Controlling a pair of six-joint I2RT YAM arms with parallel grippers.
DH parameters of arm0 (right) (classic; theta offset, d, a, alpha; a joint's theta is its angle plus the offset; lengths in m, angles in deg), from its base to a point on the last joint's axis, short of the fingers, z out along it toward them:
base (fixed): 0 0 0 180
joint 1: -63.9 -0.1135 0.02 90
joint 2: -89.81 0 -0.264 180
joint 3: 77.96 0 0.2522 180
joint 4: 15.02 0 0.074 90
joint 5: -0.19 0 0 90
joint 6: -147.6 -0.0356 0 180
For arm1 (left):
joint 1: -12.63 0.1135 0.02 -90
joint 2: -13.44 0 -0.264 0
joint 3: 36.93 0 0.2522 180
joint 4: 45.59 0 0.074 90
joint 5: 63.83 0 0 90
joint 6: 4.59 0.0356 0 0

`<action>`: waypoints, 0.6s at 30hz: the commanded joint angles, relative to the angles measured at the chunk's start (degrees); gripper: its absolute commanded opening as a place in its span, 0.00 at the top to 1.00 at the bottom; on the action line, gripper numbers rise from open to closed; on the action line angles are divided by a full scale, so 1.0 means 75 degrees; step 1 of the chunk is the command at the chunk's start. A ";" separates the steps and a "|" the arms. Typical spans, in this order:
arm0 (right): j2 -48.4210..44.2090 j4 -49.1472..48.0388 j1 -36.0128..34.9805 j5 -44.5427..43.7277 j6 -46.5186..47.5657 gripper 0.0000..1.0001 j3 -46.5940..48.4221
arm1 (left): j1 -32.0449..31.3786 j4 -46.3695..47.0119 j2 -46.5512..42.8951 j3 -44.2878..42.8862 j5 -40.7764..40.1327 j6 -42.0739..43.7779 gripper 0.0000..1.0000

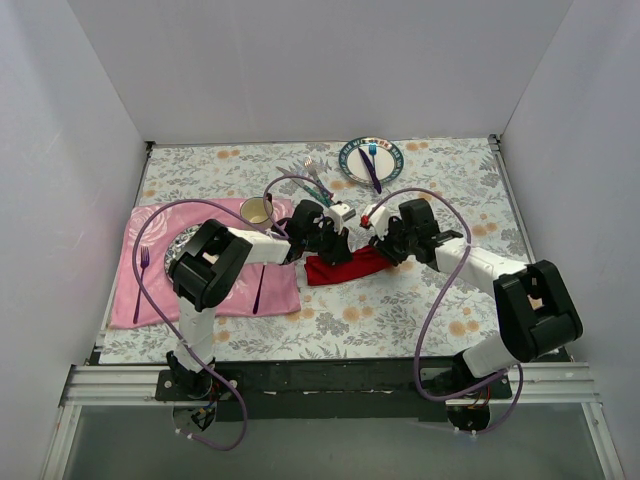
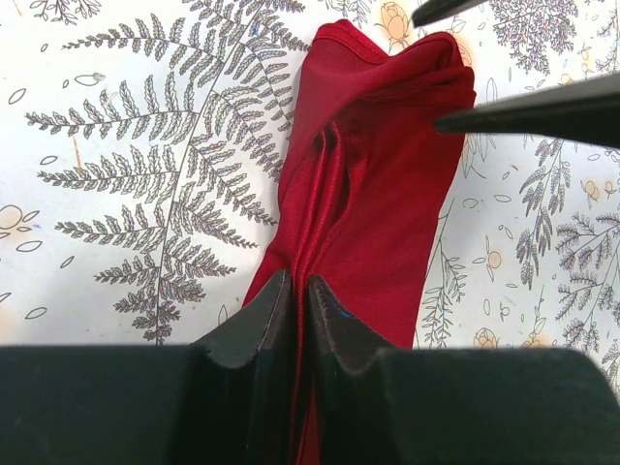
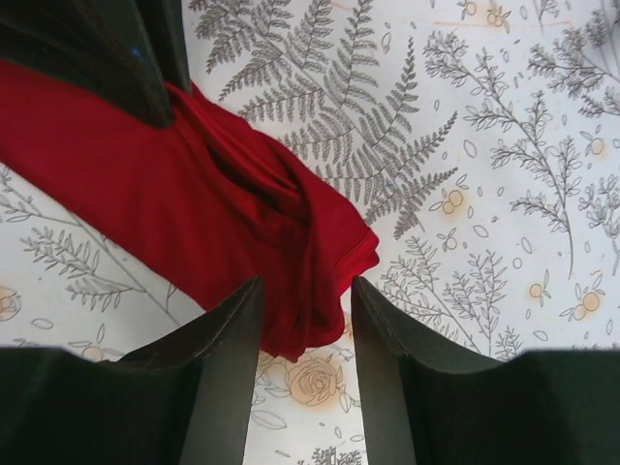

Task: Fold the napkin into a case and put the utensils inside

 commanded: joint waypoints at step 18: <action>0.0475 -0.1816 -0.0145 -0.0493 0.0833 0.98 -0.0657 | 0.0060 -0.0832 0.0000 0.0063 -0.0068 0.0151 0.90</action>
